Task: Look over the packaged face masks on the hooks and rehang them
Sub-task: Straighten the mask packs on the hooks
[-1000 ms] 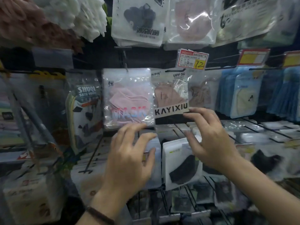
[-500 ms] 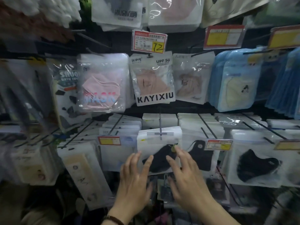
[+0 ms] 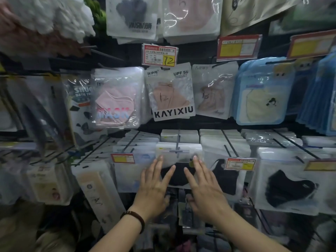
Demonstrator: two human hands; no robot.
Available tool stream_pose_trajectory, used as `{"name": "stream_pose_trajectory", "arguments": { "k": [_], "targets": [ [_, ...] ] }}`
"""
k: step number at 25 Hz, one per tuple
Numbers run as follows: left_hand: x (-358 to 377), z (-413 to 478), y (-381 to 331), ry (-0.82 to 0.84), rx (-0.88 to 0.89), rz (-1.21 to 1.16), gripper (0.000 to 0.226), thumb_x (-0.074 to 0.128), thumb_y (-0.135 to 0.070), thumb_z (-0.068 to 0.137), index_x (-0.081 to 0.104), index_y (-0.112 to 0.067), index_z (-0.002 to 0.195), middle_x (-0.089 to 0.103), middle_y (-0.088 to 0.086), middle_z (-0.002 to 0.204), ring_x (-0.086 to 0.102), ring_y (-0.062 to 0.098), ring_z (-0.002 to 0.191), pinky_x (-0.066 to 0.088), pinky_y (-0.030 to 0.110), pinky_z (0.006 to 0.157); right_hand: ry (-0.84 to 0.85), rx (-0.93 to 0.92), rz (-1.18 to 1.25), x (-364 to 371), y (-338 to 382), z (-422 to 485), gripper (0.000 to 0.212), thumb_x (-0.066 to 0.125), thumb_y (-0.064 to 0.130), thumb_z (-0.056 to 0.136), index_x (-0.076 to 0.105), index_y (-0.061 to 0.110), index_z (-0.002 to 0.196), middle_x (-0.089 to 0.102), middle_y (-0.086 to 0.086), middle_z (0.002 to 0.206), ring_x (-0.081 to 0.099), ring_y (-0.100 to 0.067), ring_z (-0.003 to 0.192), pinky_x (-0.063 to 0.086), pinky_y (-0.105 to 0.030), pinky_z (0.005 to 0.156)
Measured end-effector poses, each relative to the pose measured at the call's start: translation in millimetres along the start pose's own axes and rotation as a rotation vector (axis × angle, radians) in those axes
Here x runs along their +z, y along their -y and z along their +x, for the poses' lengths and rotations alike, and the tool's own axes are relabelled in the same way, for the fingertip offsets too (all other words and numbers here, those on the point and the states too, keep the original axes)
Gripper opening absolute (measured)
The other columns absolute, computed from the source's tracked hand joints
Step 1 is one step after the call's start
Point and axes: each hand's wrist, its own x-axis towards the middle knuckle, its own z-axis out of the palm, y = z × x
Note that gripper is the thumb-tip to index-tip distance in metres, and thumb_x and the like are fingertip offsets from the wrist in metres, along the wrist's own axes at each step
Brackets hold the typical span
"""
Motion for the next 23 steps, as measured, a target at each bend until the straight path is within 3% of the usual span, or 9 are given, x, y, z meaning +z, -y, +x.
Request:
{"name": "stream_pose_trajectory", "arguments": {
  "k": [2,5,10,16,23],
  "targets": [
    [-1.3,9.7,-0.7,0.047,-0.008,0.029,0.105,0.061,-0.048,0.098,-0.018,-0.041,0.167,-0.037,0.01,0.171,-0.028,0.032,0.159,0.007,0.065,0.13,0.022,0.015,-0.015,-6.0,-1.0,8.7,0.09,0.053,0.035,0.104,-0.004,0.022,0.173,-0.044,-0.015,0.17,-0.034,-0.033,0.161,-0.009,-0.048,0.132],
    [-10.6,26.2,-2.4,0.127,-0.039,0.062,0.101,0.057,-0.05,0.102,-0.02,-0.04,0.166,-0.037,0.009,0.171,-0.02,0.036,0.162,0.004,0.064,0.128,0.081,0.033,-0.069,-9.9,-1.2,20.0,0.089,0.049,0.04,0.107,-0.007,0.018,0.173,-0.045,-0.019,0.168,-0.033,-0.035,0.161,-0.004,-0.052,0.135],
    [-13.7,48.5,-2.9,0.166,-0.065,0.072,0.104,0.059,-0.049,0.101,-0.021,-0.04,0.166,-0.025,0.014,0.175,-0.003,0.043,0.163,0.012,0.065,0.125,0.144,0.083,-0.083,-12.5,-5.3,42.6,0.087,0.05,0.043,0.106,-0.001,0.02,0.173,-0.041,-0.015,0.171,-0.028,-0.033,0.164,-0.001,-0.053,0.135],
    [-20.8,66.0,-0.8,0.165,-0.052,0.073,0.099,0.063,-0.043,0.097,-0.005,-0.038,0.168,-0.005,0.015,0.174,0.009,0.042,0.157,0.02,0.059,0.12,0.123,0.103,-0.076,-10.5,-12.3,61.1,0.085,0.055,0.041,0.104,0.009,0.018,0.171,-0.024,-0.016,0.178,-0.011,-0.037,0.167,0.012,-0.054,0.134],
    [-20.0,66.8,6.4,0.153,-0.012,0.045,0.092,0.062,-0.049,0.097,0.006,-0.035,0.168,0.0,0.012,0.173,0.01,0.04,0.157,0.021,0.06,0.124,0.181,0.116,-0.088,-17.0,-9.1,63.5,0.088,0.058,0.04,0.102,0.008,0.019,0.172,-0.028,-0.018,0.176,-0.012,-0.037,0.167,0.012,-0.054,0.134]
  ]
}}
